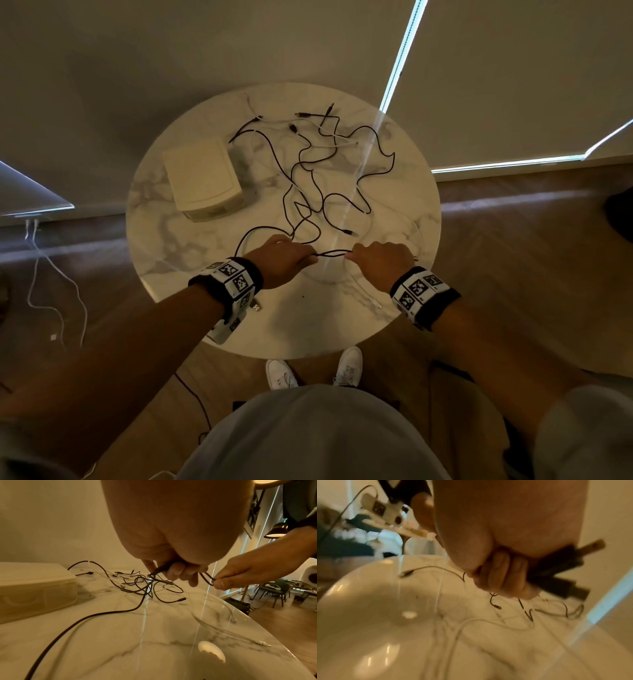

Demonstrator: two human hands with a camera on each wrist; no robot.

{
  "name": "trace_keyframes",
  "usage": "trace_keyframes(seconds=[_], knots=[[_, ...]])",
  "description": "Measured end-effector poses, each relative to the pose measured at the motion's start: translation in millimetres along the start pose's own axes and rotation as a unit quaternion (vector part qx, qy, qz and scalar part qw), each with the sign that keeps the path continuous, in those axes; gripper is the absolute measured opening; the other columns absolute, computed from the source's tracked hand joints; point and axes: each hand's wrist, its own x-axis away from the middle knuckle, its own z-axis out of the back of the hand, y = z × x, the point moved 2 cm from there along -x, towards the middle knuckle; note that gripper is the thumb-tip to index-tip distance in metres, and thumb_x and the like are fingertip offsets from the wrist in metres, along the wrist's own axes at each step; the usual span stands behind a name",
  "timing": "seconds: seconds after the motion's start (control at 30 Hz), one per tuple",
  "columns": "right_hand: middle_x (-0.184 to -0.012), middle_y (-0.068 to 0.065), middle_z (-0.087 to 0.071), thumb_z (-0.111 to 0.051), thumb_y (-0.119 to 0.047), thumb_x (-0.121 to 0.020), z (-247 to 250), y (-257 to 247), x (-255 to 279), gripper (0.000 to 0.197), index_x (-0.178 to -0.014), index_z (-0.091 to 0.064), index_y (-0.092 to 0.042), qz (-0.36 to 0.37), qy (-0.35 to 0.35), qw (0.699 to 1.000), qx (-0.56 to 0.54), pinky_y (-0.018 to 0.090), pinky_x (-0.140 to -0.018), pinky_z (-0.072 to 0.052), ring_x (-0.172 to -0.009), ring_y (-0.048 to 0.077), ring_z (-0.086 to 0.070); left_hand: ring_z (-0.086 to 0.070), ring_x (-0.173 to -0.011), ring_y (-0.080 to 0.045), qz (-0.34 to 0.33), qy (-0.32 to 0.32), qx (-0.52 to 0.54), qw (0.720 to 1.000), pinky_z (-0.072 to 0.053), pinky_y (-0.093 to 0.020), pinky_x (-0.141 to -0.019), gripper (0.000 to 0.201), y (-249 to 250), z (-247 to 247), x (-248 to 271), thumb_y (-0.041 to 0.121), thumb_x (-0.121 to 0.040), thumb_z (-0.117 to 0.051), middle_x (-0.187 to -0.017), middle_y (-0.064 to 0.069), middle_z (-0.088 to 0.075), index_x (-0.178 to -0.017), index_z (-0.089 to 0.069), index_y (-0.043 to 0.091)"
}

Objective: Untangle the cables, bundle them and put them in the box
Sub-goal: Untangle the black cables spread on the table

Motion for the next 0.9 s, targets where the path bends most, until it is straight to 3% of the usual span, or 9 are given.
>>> trace_keyframes(seconds=[0.07, 0.13, 0.23, 0.33, 0.43, 0.53, 0.67, 0.73, 0.9], knots=[[-0.11, 0.009, -0.066, -0.028, -0.038, -0.11, -4.6, -1.7, -3.4, 0.039, -0.129, -0.057, -0.019, 0.0, -0.057, 0.993, -0.1, 0.032, -0.07, -0.04, -0.096, 0.031, -0.065, -0.059, -0.105, -0.017, -0.001, 0.026, -0.031, 0.999, -0.022, -0.036, -0.112, 0.039, 1.6, 3.2, -0.2, 0.044, -0.105, -0.025, -0.115, 0.007, -0.066, -0.123, -0.056, 0.03], [-0.081, 0.006, -0.057, -0.028, -0.048, -0.109, -10.6, -5.1, -6.3, 0.044, -0.094, -0.057, -0.018, -0.004, -0.146, 0.924, -0.352, 0.03, -0.063, -0.039, -0.071, 0.025, -0.056, -0.057, -0.113, -0.014, 0.017, 0.048, -0.042, 0.998, -0.02, -0.038, -0.113, 0.039, -1.9, 8.9, 1.5, 0.044, -0.105, -0.026, -0.122, 0.009, -0.062, -0.127, -0.055, 0.031], [-0.06, -0.002, -0.028, -0.04, -0.047, -0.107, -14.9, -11.1, -5.6, 0.042, -0.074, -0.043, -0.02, -0.052, -0.171, 0.651, -0.738, 0.025, -0.045, -0.019, -0.047, 0.011, -0.022, -0.055, -0.113, -0.016, 0.038, 0.071, -0.008, 0.997, -0.025, -0.04, -0.11, 0.039, -12.5, 15.0, 5.7, 0.043, -0.105, -0.027, -0.12, 0.008, -0.059, -0.128, -0.056, 0.029], [-0.056, -0.003, -0.028, -0.04, -0.035, -0.106, -13.8, -15.2, -5.9, 0.038, -0.073, -0.048, -0.018, -0.067, -0.129, 0.464, -0.874, 0.026, -0.046, -0.02, -0.044, 0.011, -0.024, -0.054, -0.113, -0.019, 0.029, 0.141, 0.026, 0.989, -0.029, -0.04, -0.107, 0.034, -11.9, 17.1, 11.1, 0.036, -0.104, -0.037, -0.123, 0.005, -0.058, -0.131, -0.054, 0.026], [-0.052, -0.004, -0.032, -0.041, -0.03, -0.104, -12.9, -14.2, -11.0, 0.034, -0.076, -0.051, -0.016, -0.087, -0.066, 0.368, -0.923, 0.025, -0.044, -0.022, -0.041, 0.01, -0.026, -0.051, -0.12, -0.019, 0.003, 0.213, 0.043, 0.976, -0.033, -0.042, -0.107, 0.037, -4.0, 14.6, 16.1, 0.031, -0.099, -0.049, -0.134, 0.003, -0.052, -0.136, -0.048, 0.026], [-0.05, -0.005, -0.034, -0.039, -0.03, -0.107, -21.5, -3.9, -17.5, 0.036, -0.077, -0.052, -0.015, -0.139, 0.007, 0.327, -0.935, 0.024, -0.044, -0.023, -0.038, 0.01, -0.027, -0.047, -0.126, -0.018, -0.019, 0.202, 0.055, 0.978, -0.035, -0.043, -0.107, 0.038, 5.5, 3.5, 20.6, 0.031, -0.097, -0.053, -0.14, 0.005, -0.047, -0.135, -0.047, 0.028], [-0.049, -0.006, -0.036, -0.038, -0.032, -0.108, -37.0, 14.0, -25.4, 0.037, -0.076, -0.051, -0.016, -0.19, 0.058, 0.327, -0.924, 0.026, -0.048, -0.023, -0.04, 0.01, -0.029, -0.048, -0.126, -0.018, -0.055, 0.149, 0.037, 0.987, -0.033, -0.042, -0.107, 0.032, 18.2, -20.3, 25.3, 0.031, -0.097, -0.054, -0.134, 0.005, -0.053, -0.129, -0.054, 0.029], [-0.05, -0.006, -0.038, -0.038, -0.027, -0.107, -43.1, 20.5, -24.9, 0.035, -0.077, -0.051, -0.016, -0.205, 0.069, 0.38, -0.899, 0.027, -0.049, -0.023, -0.041, 0.01, -0.03, -0.052, -0.118, -0.017, -0.058, 0.106, 0.029, 0.992, -0.035, -0.04, -0.103, 0.028, 25.4, -30.5, 24.3, 0.033, -0.098, -0.051, -0.127, 0.006, -0.057, -0.125, -0.057, 0.029], [-0.076, 0.0, -0.053, -0.041, -0.02, -0.103, -60.3, 28.9, -13.9, 0.023, -0.085, -0.055, -0.015, -0.141, 0.008, 0.782, -0.607, 0.031, -0.064, -0.038, -0.068, 0.016, -0.05, -0.06, -0.107, -0.018, -0.027, -0.04, 0.032, 0.998, -0.044, -0.035, -0.094, 0.028, 44.0, -49.3, 7.9, 0.037, -0.101, -0.046, -0.122, 0.004, -0.062, -0.124, -0.059, 0.029]])
